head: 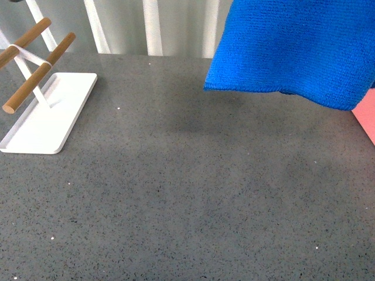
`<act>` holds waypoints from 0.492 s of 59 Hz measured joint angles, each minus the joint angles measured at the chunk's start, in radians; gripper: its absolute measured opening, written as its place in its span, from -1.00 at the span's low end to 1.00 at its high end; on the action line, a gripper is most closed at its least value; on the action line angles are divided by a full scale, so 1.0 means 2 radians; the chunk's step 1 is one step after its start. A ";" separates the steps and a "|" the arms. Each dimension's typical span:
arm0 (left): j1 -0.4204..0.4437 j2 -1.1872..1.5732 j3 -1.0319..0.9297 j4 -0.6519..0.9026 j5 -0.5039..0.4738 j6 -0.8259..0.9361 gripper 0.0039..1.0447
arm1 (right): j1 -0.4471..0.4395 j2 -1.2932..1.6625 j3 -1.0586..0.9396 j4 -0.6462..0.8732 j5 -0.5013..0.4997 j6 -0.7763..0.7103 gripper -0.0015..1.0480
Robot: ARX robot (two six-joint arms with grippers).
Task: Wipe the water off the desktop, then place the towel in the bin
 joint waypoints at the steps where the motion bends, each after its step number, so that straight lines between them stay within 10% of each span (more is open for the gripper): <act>1: 0.006 -0.011 -0.010 -0.002 0.007 0.005 0.87 | 0.000 0.000 0.000 -0.001 -0.001 0.000 -0.94; 29: 0.184 -0.264 -0.151 -0.117 0.142 0.092 0.87 | -0.010 -0.006 -0.003 -0.016 -0.004 -0.008 -0.94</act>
